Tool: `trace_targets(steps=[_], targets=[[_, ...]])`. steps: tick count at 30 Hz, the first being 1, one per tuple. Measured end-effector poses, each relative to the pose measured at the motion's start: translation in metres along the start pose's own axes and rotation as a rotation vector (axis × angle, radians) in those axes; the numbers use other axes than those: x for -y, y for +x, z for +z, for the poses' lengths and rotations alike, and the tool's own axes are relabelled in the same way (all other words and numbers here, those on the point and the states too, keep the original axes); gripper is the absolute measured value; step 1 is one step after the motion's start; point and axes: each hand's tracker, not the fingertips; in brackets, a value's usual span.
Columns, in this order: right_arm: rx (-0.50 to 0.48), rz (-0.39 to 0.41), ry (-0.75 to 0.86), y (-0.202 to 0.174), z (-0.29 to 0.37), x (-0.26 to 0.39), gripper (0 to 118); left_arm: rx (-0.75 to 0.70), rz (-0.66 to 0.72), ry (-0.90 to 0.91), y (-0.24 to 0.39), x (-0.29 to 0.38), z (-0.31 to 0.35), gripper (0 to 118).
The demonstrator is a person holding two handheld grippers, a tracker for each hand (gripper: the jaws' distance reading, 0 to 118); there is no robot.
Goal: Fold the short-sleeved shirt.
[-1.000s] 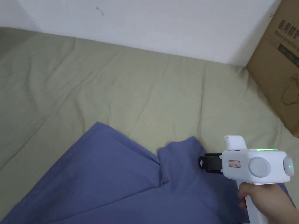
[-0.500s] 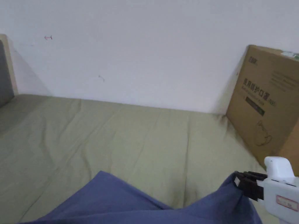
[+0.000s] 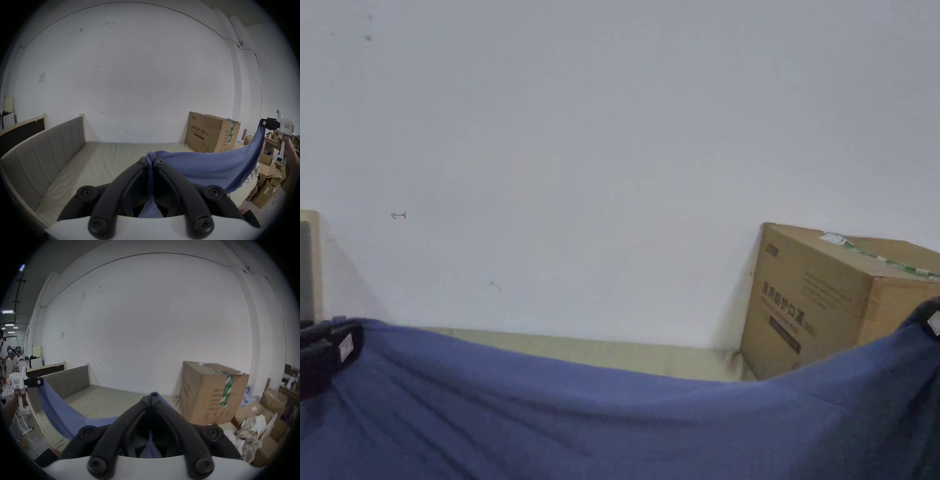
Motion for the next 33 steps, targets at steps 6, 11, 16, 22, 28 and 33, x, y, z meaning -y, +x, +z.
trace_targets(steps=[6, 11, 16, 22, 28, 33], targets=[[0.046, 0.039, 0.056, 0.002, -0.086, -0.059, 0, -0.031, 0.011, 0.004, -0.023, -0.057, -0.064, 5], [0.076, 0.093, 0.076, -0.002, -0.181, -0.093, 0, -0.086, 0.026, 0.001, -0.032, -0.089, -0.128, 5], [0.067, 0.017, 0.104, -0.004, -0.276, -0.123, 0, -0.173, -0.045, -0.004, -0.066, -0.111, -0.213, 5], [0.049, -0.032, 0.161, -0.011, -0.354, -0.153, 0, -0.207, 0.018, 0.025, -0.1, -0.136, -0.281, 5], [0.037, 0.0, 0.191, -0.013, -0.406, -0.169, 0, -0.261, -0.074, 0.056, -0.097, -0.147, -0.321, 5], [0.003, -0.022, 0.207, -0.022, -0.411, -0.138, 0, -0.31, -0.115, 0.057, -0.096, -0.123, -0.354, 5]])
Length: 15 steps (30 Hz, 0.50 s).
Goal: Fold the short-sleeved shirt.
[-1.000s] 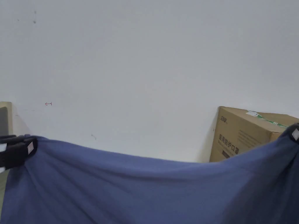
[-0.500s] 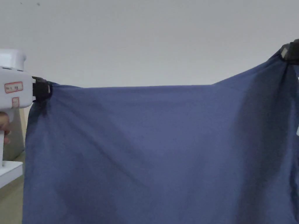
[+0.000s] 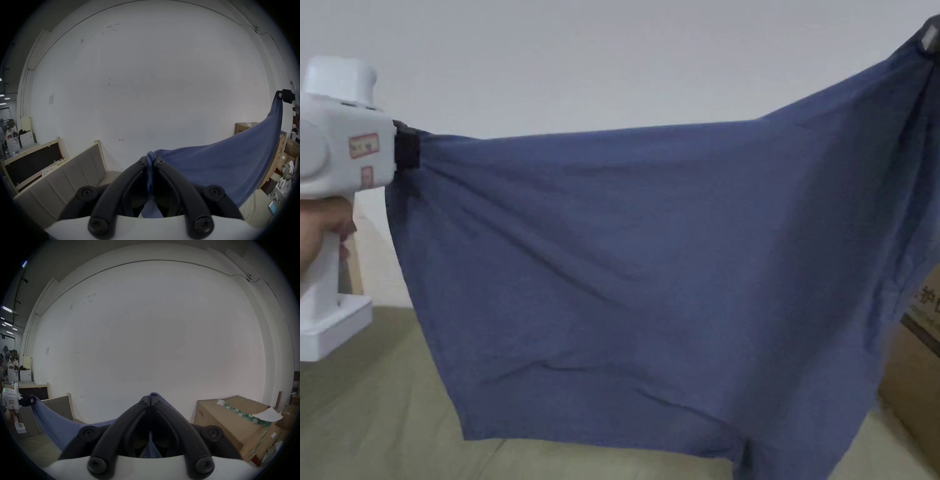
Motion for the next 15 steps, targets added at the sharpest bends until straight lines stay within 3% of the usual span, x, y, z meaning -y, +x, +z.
trace_targets(steps=[6, 9, 15], targets=[[-0.07, 0.006, -0.081, -0.001, 0.032, 0.09, 0, 0.027, -0.078, -0.081, 0.018, 0.073, 0.003, 5], [-0.111, -0.049, -0.148, 0.002, 0.068, 0.14, 0, 0.05, -0.035, -0.148, 0.02, 0.118, 0.02, 5], [-0.166, -0.048, -0.289, -0.005, 0.178, 0.238, 0, 0.097, 0.034, -0.291, 0.018, 0.214, 0.093, 5]])
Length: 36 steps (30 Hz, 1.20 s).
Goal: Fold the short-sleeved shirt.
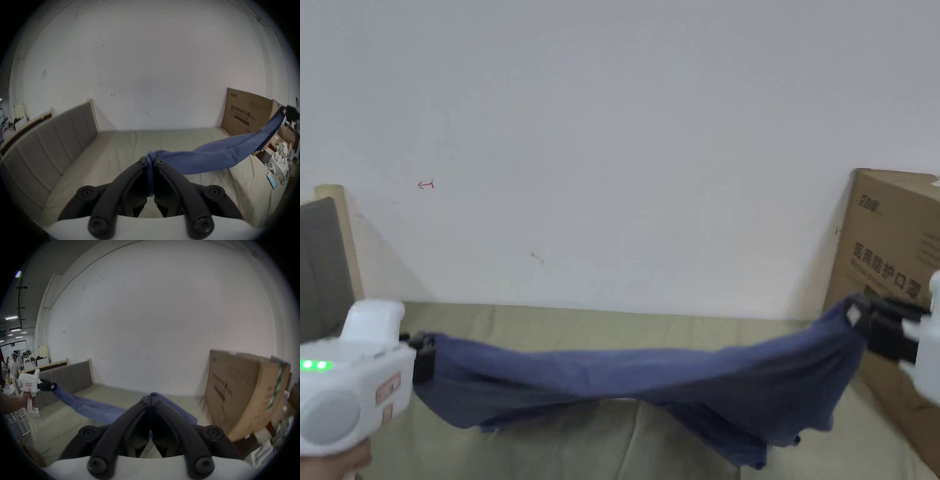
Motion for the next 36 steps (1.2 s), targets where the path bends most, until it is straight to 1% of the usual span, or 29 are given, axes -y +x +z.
trace_targets(steps=[1, 3, 6, 10, 11, 13, 15, 16, 17, 18, 20, 22, 23, 24, 25, 26, 27, 28, 29, 30, 31, 32, 33, 34, 36], targets=[[-0.016, -0.017, -0.035, -0.003, 0.017, 0.02, 0, 0.011, 0.019, -0.007, -0.001, 0.02, 0.011, 5], [-0.017, -0.043, -0.064, -0.007, 0.052, 0.056, 0, 0.038, 0.071, -0.037, -0.009, 0.058, 0.03, 5], [-0.02, -0.072, -0.107, -0.009, 0.106, 0.104, 0, 0.044, 0.086, -0.097, -0.009, 0.112, 0.066, 5], [-0.023, -0.074, -0.169, -0.014, 0.177, 0.15, 0, 0.078, 0.082, -0.152, -0.019, 0.174, 0.116, 5], [-0.028, -0.08, -0.181, -0.016, 0.193, 0.159, 0, 0.081, 0.085, -0.158, -0.01, 0.181, 0.138, 5], [-0.034, -0.082, -0.207, -0.022, 0.228, 0.176, 0, 0.098, 0.094, -0.19, -0.01, 0.205, 0.163, 5], [-0.063, -0.074, -0.27, -0.03, 0.251, 0.194, 0, 0.098, 0.085, -0.211, -0.012, 0.223, 0.182, 5], [-0.066, -0.053, -0.315, -0.038, 0.261, 0.202, 0, 0.098, 0.084, -0.22, -0.013, 0.233, 0.19, 5], [-0.048, -0.014, -0.359, -0.044, 0.268, 0.211, 0, 0.096, 0.091, -0.241, -0.015, 0.242, 0.197, 5], [-0.048, -0.006, -0.414, -0.047, 0.271, 0.22, 0, 0.104, 0.108, -0.266, -0.019, 0.252, 0.2, 5], [-0.019, -0.029, -0.493, -0.051, 0.275, 0.241, 0, 0.105, 0.11, -0.296, -0.022, 0.27, 0.205, 5], [-0.007, -0.081, -0.574, -0.051, 0.272, 0.256, 0, 0.1, 0.09, -0.359, -0.021, 0.287, 0.204, 6], [-0.002, -0.085, -0.591, -0.052, 0.27, 0.262, 0, 0.093, 0.089, -0.374, -0.022, 0.293, 0.202, 8], [0.011, -0.063, -0.601, -0.055, 0.266, 0.268, 0, 0.092, 0.087, -0.4, -0.021, 0.299, 0.199, 18], [0.022, -0.039, -0.627, -0.056, 0.262, 0.274, 0, 0.089, 0.095, -0.432, -0.021, 0.303, 0.196, 18], [0.032, -0.032, -0.67, -0.056, 0.256, 0.28, 0, 0.079, 0.103, -0.451, -0.021, 0.306, 0.194, 23], [0.059, -0.031, -0.697, -0.056, 0.251, 0.285, 0, 0.07, 0.112, -0.479, -0.02, 0.31, 0.191, 34], [0.076, -0.031, -0.716, -0.052, 0.246, 0.295, 1, 0.073, 0.12, -0.495, -0.021, 0.314, 0.191, 57], [0.076, -0.048, -0.695, -0.051, 0.246, 0.297, 8, 0.077, 0.122, -0.507, -0.022, 0.316, 0.191, 85], [0.095, -0.061, -0.678, -0.049, 0.249, 0.299, 39, 0.08, 0.123, -0.494, -0.023, 0.317, 0.197, 110], [0.123, -0.068, -0.649, -0.05, 0.253, 0.297, 76, 0.088, 0.117, -0.452, -0.022, 0.31, 0.206, 112], [0.142, -0.062, -0.605, -0.055, 0.265, 0.289, 104, 0.091, 0.106, -0.423, -0.022, 0.305, 0.213, 111], [0.135, -0.072, -0.534, -0.058, 0.277, 0.282, 116, 0.08, 0.095, -0.373, -0.022, 0.299, 0.226, 111], [0.126, -0.089, -0.449, -0.062, 0.29, 0.273, 116, 0.082, 0.081, -0.31, -0.022, 0.292, 0.243, 111], [0.142, -0.093, -0.349, -0.076, 0.321, 0.255, 116, 0.075, 0.055, -0.19, -0.018, 0.284, 0.277, 111]])
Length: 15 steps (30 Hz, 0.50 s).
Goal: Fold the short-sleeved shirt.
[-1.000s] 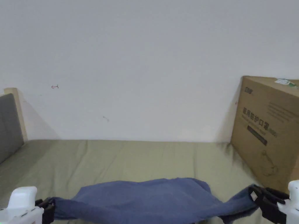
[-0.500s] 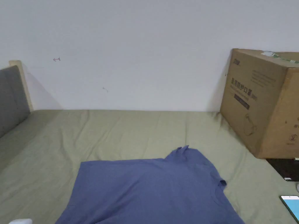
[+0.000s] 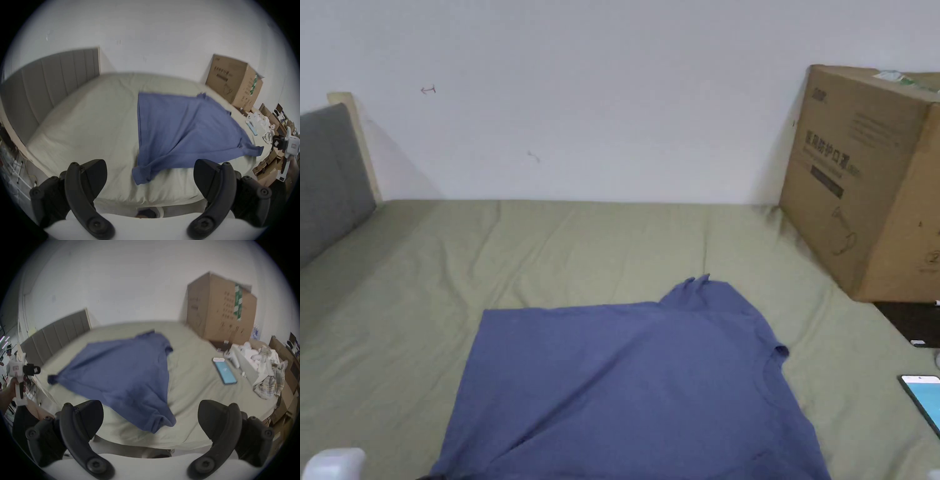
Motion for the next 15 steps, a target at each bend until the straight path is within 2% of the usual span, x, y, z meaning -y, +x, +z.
trace_targets(steps=[2, 3, 4, 5, 6, 7, 9, 10, 11, 13, 14, 15], targets=[[-0.001, 0.009, 0.068, -0.014, 0.03, 0.002, 115, -0.026, -0.015, 0.107, 0.009, 0.006, 0.037, 107], [-0.034, 0.006, 0.077, -0.02, 0.042, 0.005, 115, -0.021, -0.007, 0.148, 0.018, 0.007, 0.058, 91], [-0.049, -0.004, 0.079, -0.027, 0.053, 0.011, 112, -0.022, 0.006, 0.179, 0.023, 0.012, 0.074, 63], [-0.054, -0.008, 0.083, -0.033, 0.06, 0.015, 101, -0.036, 0.017, 0.184, 0.026, 0.017, 0.081, 26], [-0.076, -0.005, 0.086, -0.04, 0.065, 0.019, 55, -0.061, 0.031, 0.181, 0.03, 0.024, 0.085, 0], [-0.086, -0.005, 0.085, -0.047, 0.066, 0.023, 3, -0.062, 0.063, 0.183, 0.034, 0.028, 0.092, 0], [-0.002, 0.042, 0.104, -0.059, 0.062, 0.028, 0, 0.017, 0.114, 0.104, 0.028, 0.033, 0.087, 0], [-0.093, 0.051, 0.051, -0.057, 0.059, 0.027, 0, 0.015, 0.121, 0.068, 0.026, 0.036, 0.08, 0], [-0.137, 0.053, 0.026, -0.059, 0.056, 0.024, 0, 0.002, 0.114, 0.055, 0.028, 0.039, 0.07, 0], [-0.106, 0.081, 0.05, -0.064, 0.052, 0.021, 0, -0.009, 0.118, -0.008, 0.02, 0.035, 0.047, 3], [-0.118, 0.092, 0.047, -0.066, 0.049, 0.02, 0, -0.002, 0.148, -0.035, 0.014, 0.032, 0.034, 19], [-0.117, 0.087, 0.039, -0.067, 0.047, 0.019, 0, 0.014, 0.177, -0.052, 0.011, 0.03, 0.018, 66]])
